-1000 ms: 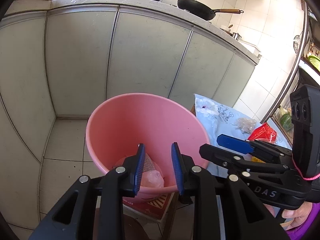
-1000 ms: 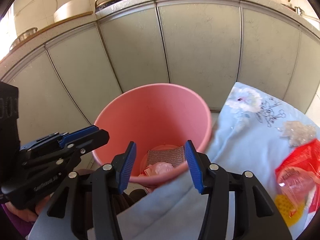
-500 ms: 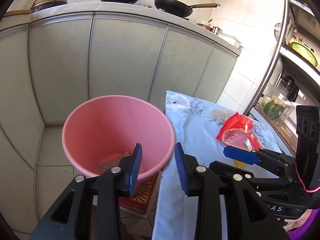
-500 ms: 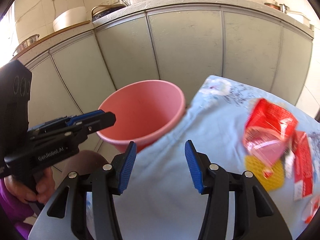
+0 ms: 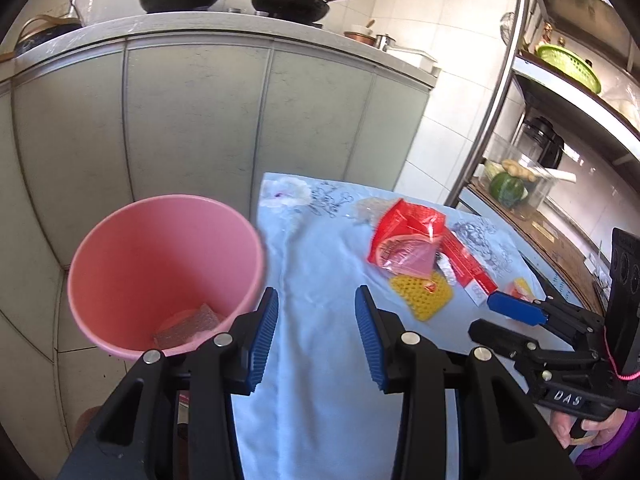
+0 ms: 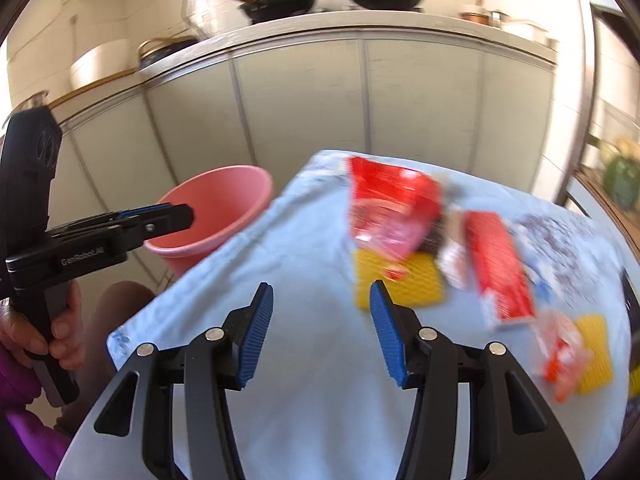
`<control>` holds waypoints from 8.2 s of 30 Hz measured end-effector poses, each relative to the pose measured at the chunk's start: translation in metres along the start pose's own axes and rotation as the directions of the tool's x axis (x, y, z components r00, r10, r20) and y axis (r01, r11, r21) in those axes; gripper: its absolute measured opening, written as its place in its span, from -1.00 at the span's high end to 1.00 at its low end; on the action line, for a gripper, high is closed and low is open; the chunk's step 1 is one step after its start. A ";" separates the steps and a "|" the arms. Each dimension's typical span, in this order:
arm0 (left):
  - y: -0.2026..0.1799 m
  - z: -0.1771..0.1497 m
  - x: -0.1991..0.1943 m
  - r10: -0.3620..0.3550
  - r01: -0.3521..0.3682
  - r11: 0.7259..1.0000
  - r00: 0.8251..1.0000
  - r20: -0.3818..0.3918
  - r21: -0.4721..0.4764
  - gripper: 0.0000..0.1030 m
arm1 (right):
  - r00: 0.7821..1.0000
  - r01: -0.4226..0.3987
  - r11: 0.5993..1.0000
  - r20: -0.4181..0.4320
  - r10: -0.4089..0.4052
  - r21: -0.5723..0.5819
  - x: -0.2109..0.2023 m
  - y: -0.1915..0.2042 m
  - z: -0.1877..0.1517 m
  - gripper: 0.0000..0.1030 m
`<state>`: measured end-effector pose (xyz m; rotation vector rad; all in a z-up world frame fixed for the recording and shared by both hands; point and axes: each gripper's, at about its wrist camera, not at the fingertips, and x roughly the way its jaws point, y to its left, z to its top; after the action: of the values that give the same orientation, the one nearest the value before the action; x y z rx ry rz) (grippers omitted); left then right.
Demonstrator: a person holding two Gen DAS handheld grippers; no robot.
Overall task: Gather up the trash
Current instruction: 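Move both tools back over the table toward the red snack bag, then grasp the red snack bag with the left gripper while the right gripper grasps the white-orange bag, then carry both bags over the pink bin, then open both grippers to drop the bags into the pink bin, then move both tools back over the table toward the scrubber and foam nets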
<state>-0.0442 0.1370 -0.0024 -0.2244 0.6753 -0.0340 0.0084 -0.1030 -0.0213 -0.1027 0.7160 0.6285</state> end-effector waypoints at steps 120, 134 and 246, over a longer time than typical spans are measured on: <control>0.025 0.014 -0.053 0.066 -0.043 0.995 0.957 0.282 -0.088 0.80 | 0.991 -0.121 0.990 0.051 0.125 -0.076 0.015 0.035 0.047 0.03; 0.087 0.006 -0.064 0.233 -0.184 0.965 0.927 0.294 -0.184 0.80 | 0.970 -0.242 0.962 0.008 0.245 -0.130 0.072 0.108 0.075 0.03; -0.078 0.003 0.062 0.006 -0.005 0.989 1.000 -0.007 0.150 0.22 | 0.915 0.397 0.876 -0.186 -0.357 0.273 -0.001 -0.206 -0.042 -0.10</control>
<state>0.0089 0.0555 -0.0217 -0.0776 0.6772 -0.0802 0.1011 -0.2833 -0.0775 0.0044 0.8847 0.1297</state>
